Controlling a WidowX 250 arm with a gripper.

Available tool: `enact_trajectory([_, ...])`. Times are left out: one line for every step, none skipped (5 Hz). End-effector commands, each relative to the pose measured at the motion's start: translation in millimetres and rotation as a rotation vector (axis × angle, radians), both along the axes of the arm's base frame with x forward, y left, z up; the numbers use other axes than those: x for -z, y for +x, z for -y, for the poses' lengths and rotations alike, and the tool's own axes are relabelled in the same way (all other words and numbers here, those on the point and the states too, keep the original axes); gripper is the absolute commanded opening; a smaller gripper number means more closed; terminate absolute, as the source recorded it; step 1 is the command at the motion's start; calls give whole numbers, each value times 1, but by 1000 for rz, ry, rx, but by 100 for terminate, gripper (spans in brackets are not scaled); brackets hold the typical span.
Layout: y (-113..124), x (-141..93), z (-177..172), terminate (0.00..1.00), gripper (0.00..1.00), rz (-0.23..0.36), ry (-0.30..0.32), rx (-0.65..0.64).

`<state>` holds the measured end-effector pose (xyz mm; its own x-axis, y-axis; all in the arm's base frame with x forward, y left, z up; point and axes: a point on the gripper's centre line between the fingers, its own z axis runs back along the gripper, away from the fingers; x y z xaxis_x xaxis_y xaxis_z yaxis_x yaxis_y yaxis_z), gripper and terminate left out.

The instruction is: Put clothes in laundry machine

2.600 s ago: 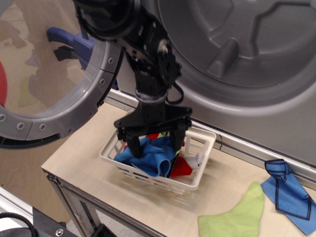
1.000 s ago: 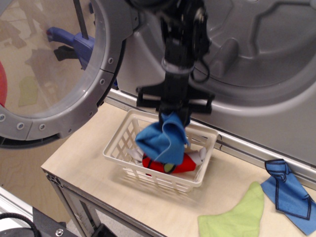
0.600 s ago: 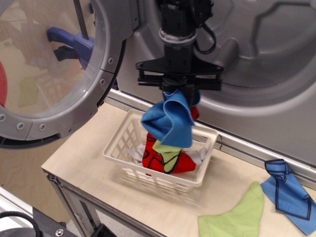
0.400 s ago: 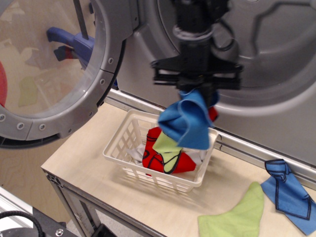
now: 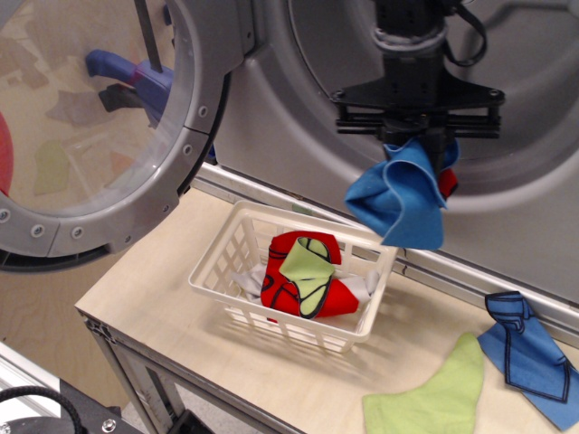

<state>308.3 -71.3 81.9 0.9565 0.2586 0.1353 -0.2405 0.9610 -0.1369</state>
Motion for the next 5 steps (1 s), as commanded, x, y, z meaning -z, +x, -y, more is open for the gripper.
enact_trajectory([10, -16, 2, 0, 0, 192, 34, 24])
enact_trajectory([22, -21, -5, 0, 0, 291, 58, 56])
enact_trajectory([39, -23, -11, 0, 0, 366, 45, 65])
enact_trajectory([56, -27, -9, 0, 0, 425, 24, 75])
enact_trajectory([78, -25, -7, 0, 0, 468, 23, 84])
